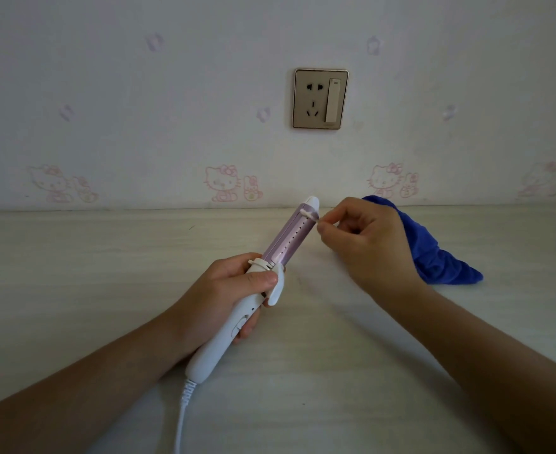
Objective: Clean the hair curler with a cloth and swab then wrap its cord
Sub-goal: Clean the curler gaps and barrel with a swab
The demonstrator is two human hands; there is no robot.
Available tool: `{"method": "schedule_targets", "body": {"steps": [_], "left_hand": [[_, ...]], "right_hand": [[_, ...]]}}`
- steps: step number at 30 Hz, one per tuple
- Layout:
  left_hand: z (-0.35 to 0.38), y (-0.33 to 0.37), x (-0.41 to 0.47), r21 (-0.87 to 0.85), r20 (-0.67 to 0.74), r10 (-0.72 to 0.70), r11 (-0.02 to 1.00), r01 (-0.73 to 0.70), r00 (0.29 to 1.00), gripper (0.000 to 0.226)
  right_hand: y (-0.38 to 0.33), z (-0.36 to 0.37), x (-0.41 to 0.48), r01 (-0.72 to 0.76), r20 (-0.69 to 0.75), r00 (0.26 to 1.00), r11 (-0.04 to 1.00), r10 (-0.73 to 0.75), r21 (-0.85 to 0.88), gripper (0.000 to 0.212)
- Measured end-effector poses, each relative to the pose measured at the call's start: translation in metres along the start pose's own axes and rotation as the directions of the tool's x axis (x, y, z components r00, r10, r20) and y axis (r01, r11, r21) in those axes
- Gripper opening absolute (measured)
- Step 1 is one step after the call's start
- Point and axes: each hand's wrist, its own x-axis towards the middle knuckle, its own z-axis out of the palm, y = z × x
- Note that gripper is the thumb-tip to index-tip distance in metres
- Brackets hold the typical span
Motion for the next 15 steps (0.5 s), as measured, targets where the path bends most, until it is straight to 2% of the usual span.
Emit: {"method": "schedule_targets", "body": {"steps": [4,6,8,13,15], "left_hand": [[0.002,-0.001,0.001,-0.026,-0.034,-0.001,1.0,0.0,0.999,0.026],[0.002,0.0,0.003,-0.051,-0.059,-0.013,0.999,0.01,0.998,0.028],[0.002,0.001,0.003,-0.066,-0.072,-0.023,0.998,0.018,0.997,0.04],[0.002,0.002,0.002,-0.052,-0.028,-0.019,0.998,0.017,0.999,0.042],[0.005,0.002,0.002,-0.057,-0.031,-0.041,0.998,0.039,0.999,0.039]], "right_hand": [[-0.001,0.01,-0.014,0.063,0.219,0.974,0.998,-0.058,-0.014,0.02],[-0.003,0.013,-0.018,0.09,0.303,0.95,0.996,-0.082,-0.012,0.017],[-0.004,0.014,-0.017,0.106,0.309,0.946,0.994,-0.095,-0.018,0.017],[-0.003,0.007,-0.009,0.051,0.172,0.984,0.998,-0.046,-0.024,0.016],[-0.003,0.007,-0.014,0.059,0.229,0.972,0.998,-0.057,-0.002,0.02]]}}
